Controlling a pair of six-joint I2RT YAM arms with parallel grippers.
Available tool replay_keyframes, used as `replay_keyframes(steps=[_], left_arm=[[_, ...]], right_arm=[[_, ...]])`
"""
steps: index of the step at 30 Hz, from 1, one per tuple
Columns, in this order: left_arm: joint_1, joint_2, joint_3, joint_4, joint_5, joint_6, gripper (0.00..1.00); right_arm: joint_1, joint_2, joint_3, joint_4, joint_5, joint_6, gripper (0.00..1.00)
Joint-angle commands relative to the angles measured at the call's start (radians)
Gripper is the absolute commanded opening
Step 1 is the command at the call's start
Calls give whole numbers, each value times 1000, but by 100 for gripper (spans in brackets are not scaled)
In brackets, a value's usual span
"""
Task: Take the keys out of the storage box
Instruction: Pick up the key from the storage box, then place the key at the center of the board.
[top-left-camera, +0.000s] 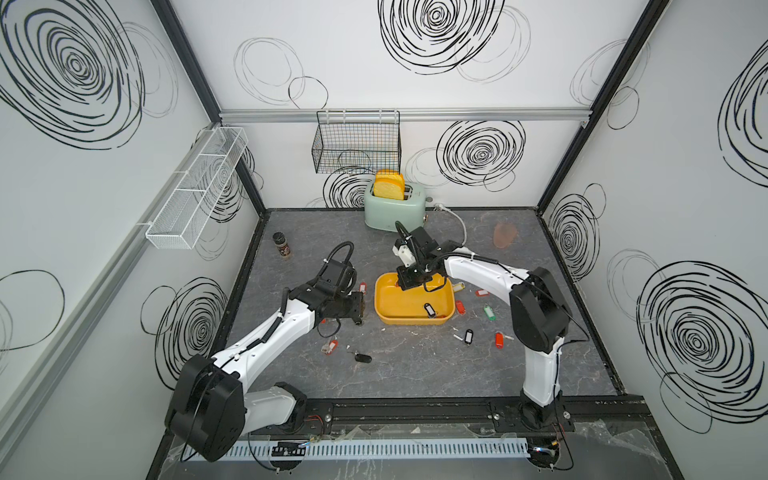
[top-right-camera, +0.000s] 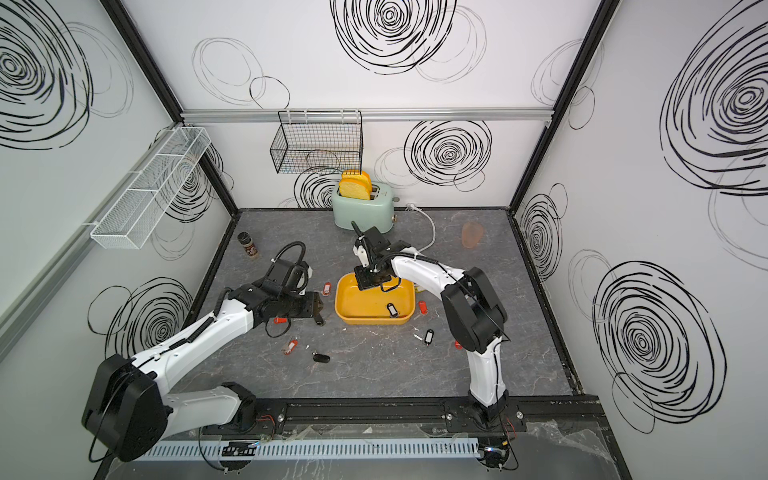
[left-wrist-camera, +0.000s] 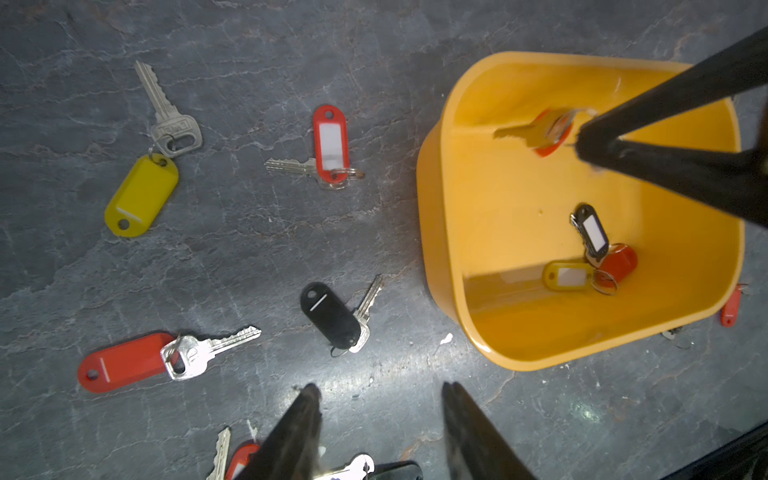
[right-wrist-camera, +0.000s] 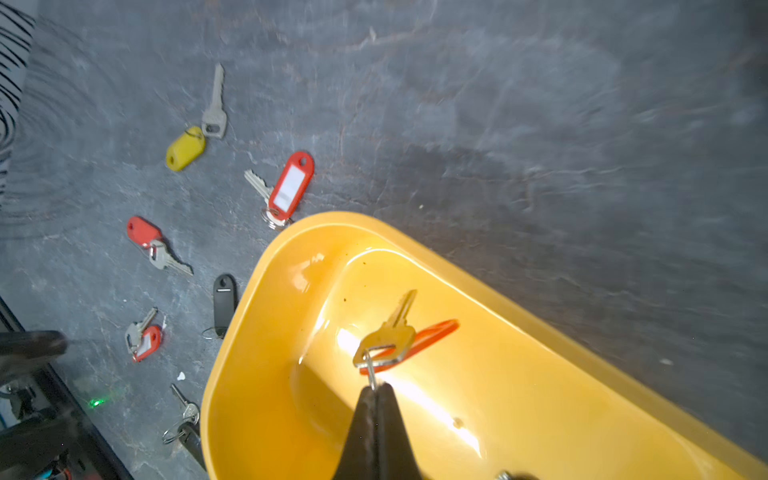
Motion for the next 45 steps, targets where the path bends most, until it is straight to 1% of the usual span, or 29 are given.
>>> replay_keyframes(steps=[1, 5, 8, 11, 13, 16, 18, 19, 25, 33, 42, 43, 45], left_arm=[[-33, 18, 47, 46, 5, 4, 52], [-82, 45, 81, 57, -1, 6, 52], [-112, 67, 109, 60, -7, 9, 52], [-136, 86, 130, 63, -11, 12, 53], [-147, 97, 143, 63, -12, 13, 52], [-155, 107, 157, 60, -14, 13, 52], [-159, 112, 162, 60, -13, 13, 52], [-158, 113, 165, 59, -12, 33, 52], [-157, 118, 175, 48, -13, 60, 52], [-146, 123, 180, 38, -18, 82, 52], [-132, 122, 172, 34, -22, 87, 52], [-132, 122, 171, 36, -21, 86, 52], [-132, 124, 170, 37, -21, 84, 52]], right_arm=[[-40, -88, -58, -12, 43, 11, 0], [-107, -189, -135, -5, 63, 21, 0], [-183, -267, -191, -6, 80, 26, 0], [-276, -326, -239, -22, 111, 20, 0], [-358, -352, -274, -31, 120, 21, 0], [-494, -379, -327, -29, 104, 27, 0], [-564, -383, -356, -26, 121, 25, 0], [-598, -382, -368, -28, 133, 23, 0], [-744, -343, -418, 5, 198, 70, 0], [-801, -268, -433, 59, 278, 93, 0], [-799, -184, -445, 101, 274, 103, 0], [-796, -181, -446, 104, 271, 103, 1], [-792, -181, -446, 114, 269, 103, 10]])
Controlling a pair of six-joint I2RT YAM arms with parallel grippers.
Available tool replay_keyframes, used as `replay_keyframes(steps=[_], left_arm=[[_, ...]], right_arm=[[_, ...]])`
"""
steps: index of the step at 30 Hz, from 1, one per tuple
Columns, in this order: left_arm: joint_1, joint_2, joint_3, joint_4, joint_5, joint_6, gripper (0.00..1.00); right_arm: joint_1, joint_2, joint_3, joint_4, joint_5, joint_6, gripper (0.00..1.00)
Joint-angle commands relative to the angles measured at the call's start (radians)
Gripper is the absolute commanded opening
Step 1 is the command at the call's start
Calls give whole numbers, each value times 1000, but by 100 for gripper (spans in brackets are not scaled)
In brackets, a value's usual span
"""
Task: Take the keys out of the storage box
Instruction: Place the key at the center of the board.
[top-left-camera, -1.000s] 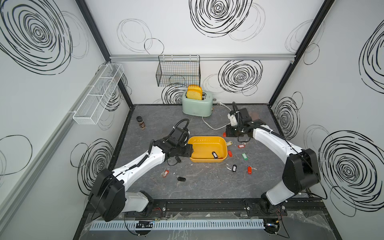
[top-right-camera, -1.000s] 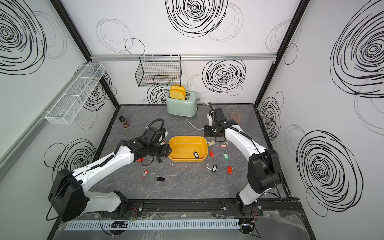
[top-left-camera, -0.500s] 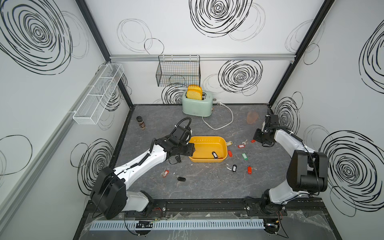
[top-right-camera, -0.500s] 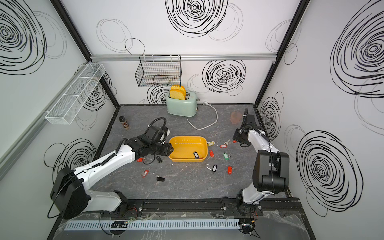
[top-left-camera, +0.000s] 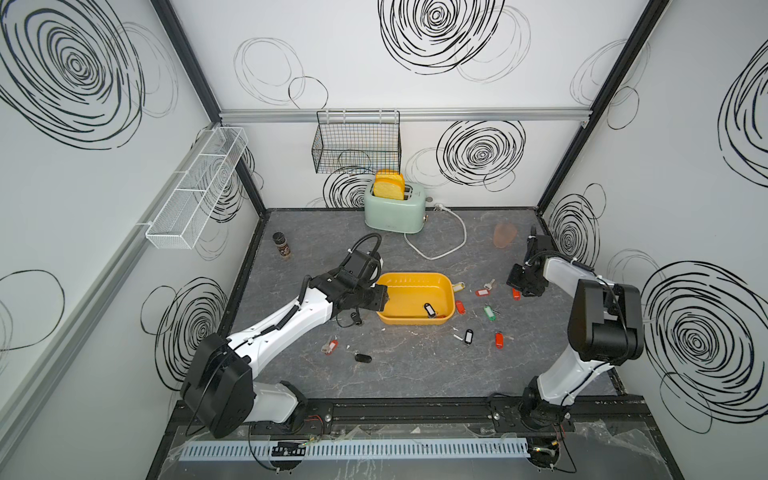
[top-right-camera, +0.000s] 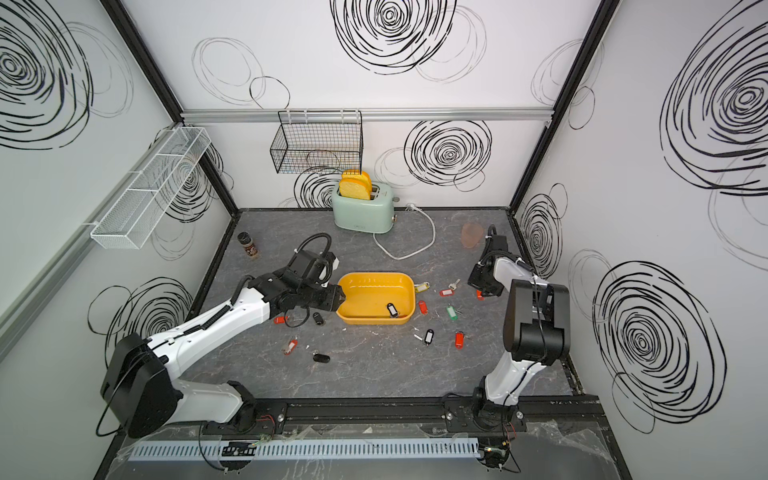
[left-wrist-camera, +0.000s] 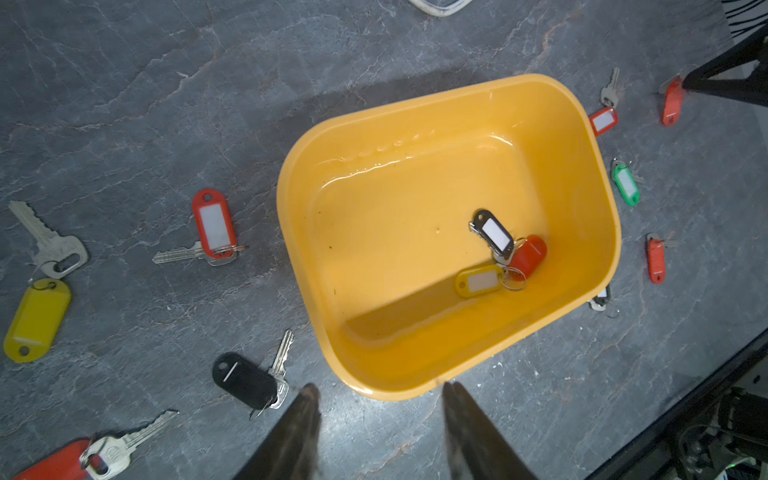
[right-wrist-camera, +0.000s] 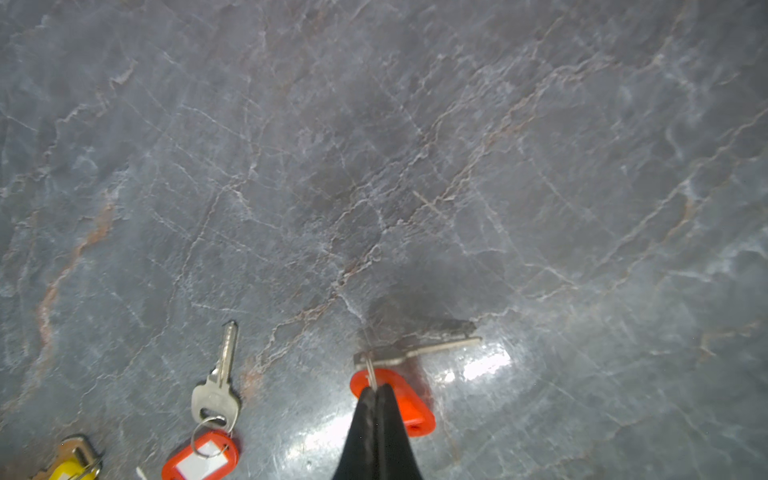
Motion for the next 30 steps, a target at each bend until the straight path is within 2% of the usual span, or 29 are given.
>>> replay_keyframes(steps=[1, 3, 7, 13, 18, 21, 30], left_arm=[[6, 11, 12, 14, -10, 12, 52], [6, 16, 14, 19, -9, 10, 53], [6, 31, 24, 24, -10, 12, 53], [29, 72, 70, 27, -11, 30, 55], [81, 139, 154, 24, -1, 73, 57], [114, 205, 223, 9, 14, 102, 59], [165, 425, 427, -18, 43, 135, 60]], right_arm=[[9, 2, -6, 25, 3, 14, 14], [16, -5, 1, 23, 1, 11, 22], [38, -30, 19, 8, -12, 6, 27], [103, -114, 20, -28, -60, -4, 29], [177, -203, -10, -51, -190, -40, 31], [220, -247, -51, -60, -301, -56, 33], [404, -351, -246, -98, -364, -14, 32]])
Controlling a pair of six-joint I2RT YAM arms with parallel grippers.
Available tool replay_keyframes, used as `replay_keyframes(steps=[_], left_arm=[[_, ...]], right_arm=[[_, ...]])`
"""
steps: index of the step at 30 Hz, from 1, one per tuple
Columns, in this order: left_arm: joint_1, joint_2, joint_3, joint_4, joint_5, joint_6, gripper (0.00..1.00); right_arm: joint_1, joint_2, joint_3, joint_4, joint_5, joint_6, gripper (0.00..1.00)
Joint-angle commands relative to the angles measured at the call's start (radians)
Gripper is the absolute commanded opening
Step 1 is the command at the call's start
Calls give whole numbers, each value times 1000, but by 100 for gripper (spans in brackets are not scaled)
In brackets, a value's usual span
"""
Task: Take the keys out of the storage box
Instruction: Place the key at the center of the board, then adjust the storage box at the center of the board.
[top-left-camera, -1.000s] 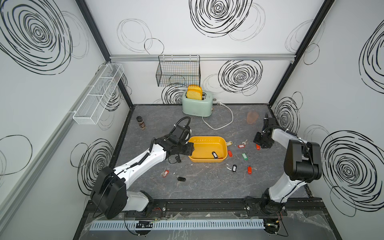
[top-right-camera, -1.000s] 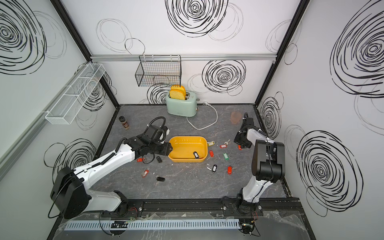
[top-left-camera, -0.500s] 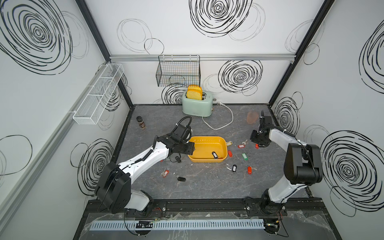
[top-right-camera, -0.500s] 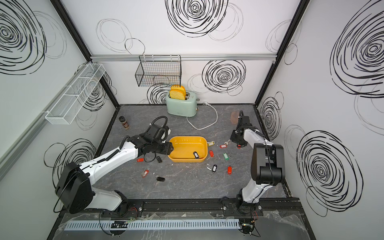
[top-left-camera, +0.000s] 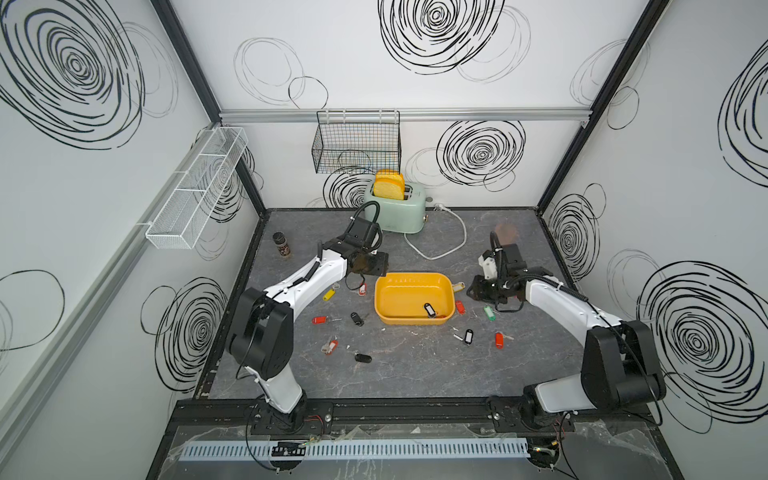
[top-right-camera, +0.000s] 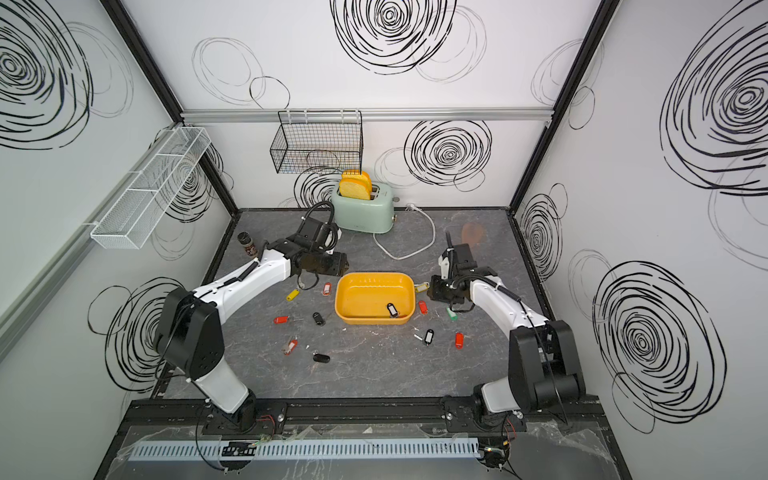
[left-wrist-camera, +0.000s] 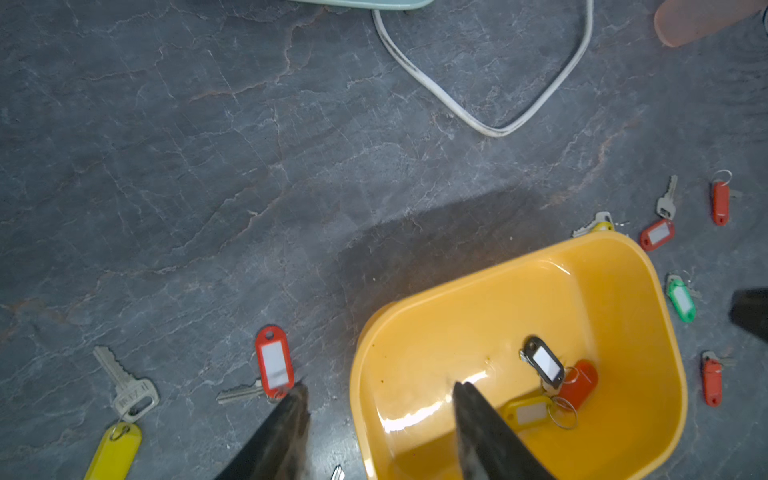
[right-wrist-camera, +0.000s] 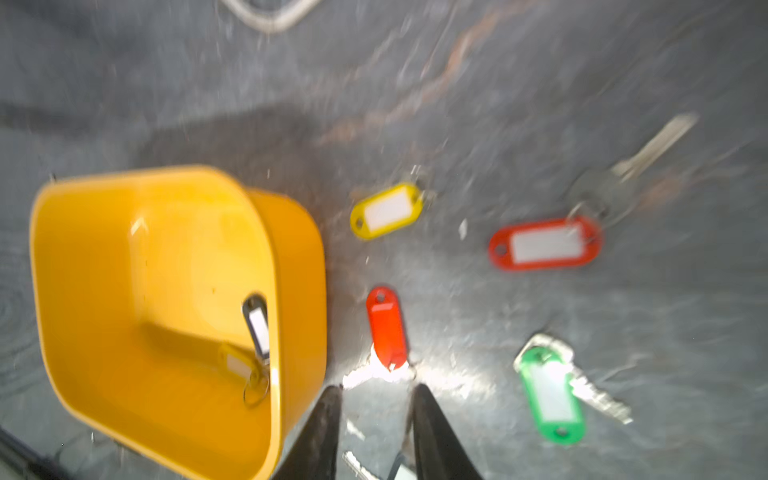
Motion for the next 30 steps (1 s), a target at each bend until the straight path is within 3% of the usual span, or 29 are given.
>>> replay_keyframes(steps=[1, 9, 13, 30], left_arm=[[9, 67, 80, -15, 21, 33, 60], [15, 254, 217, -50, 16, 58, 58], [17, 296, 223, -60, 28, 66, 54], [26, 167, 11, -31, 51, 61, 50]], right_arm=[[45, -47, -59, -56, -50, 27, 32], [196, -82, -153, -40, -94, 75, 32], [211, -56, -145, -2, -96, 89, 31], [157, 152, 68, 60, -15, 67, 32]])
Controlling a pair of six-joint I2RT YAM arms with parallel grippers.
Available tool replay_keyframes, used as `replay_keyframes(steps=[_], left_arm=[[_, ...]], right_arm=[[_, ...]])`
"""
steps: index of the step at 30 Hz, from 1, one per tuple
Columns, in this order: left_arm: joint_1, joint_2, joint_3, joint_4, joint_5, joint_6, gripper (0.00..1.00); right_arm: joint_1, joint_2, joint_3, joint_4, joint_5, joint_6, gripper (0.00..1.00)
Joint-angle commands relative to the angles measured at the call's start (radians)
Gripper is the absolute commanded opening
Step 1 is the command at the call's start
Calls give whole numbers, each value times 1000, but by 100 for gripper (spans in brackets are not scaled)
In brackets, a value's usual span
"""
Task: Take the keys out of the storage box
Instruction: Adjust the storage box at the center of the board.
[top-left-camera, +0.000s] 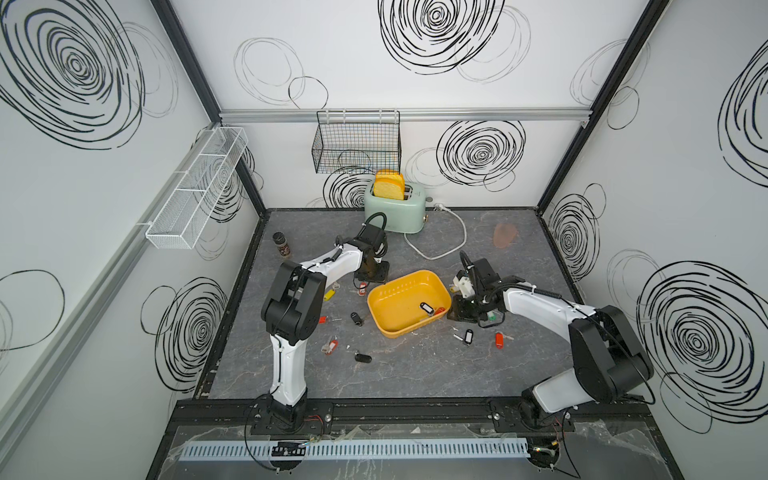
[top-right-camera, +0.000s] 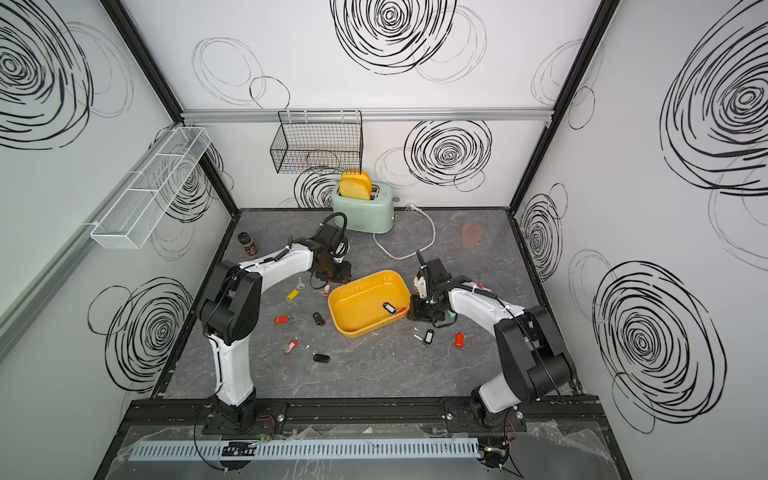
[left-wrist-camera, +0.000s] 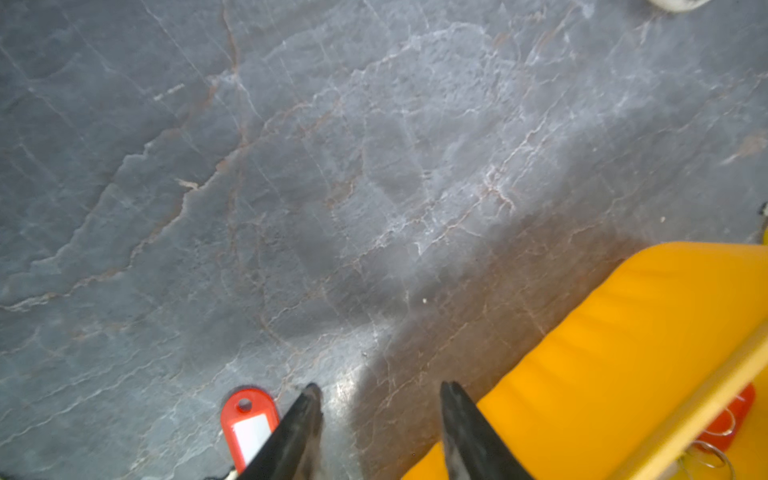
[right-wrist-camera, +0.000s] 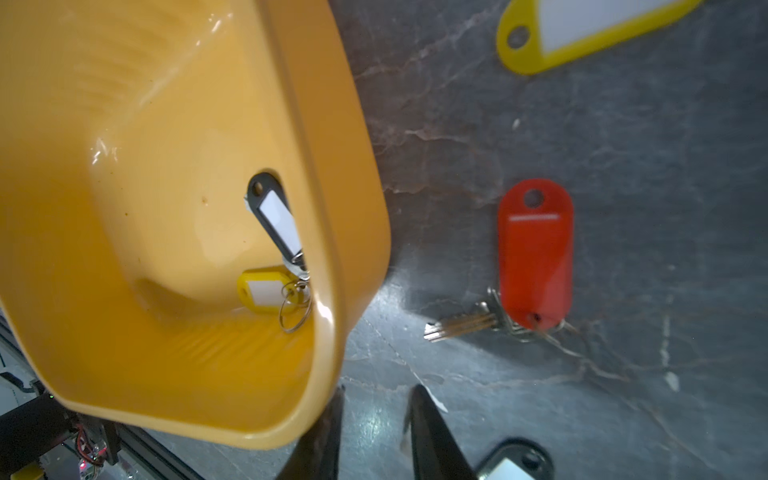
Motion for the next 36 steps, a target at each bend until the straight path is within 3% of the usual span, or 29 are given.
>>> replay_keyframes(steps=[1, 11, 26, 36], left_arm=[[4, -87, -54, 0, 33, 4, 50], [-45, -204, -220, 18, 61, -26, 50], [-83, -244, -305, 36, 90, -61, 50], [0, -369, -356, 25, 31, -88, 52]], right_arm=[[-17, 57, 88, 29, 27, -10, 32], [-34, 209, 262, 22, 17, -47, 32], [-9, 356, 444, -9, 7, -73, 32], [-20, 294, 452, -58, 87, -105, 32]])
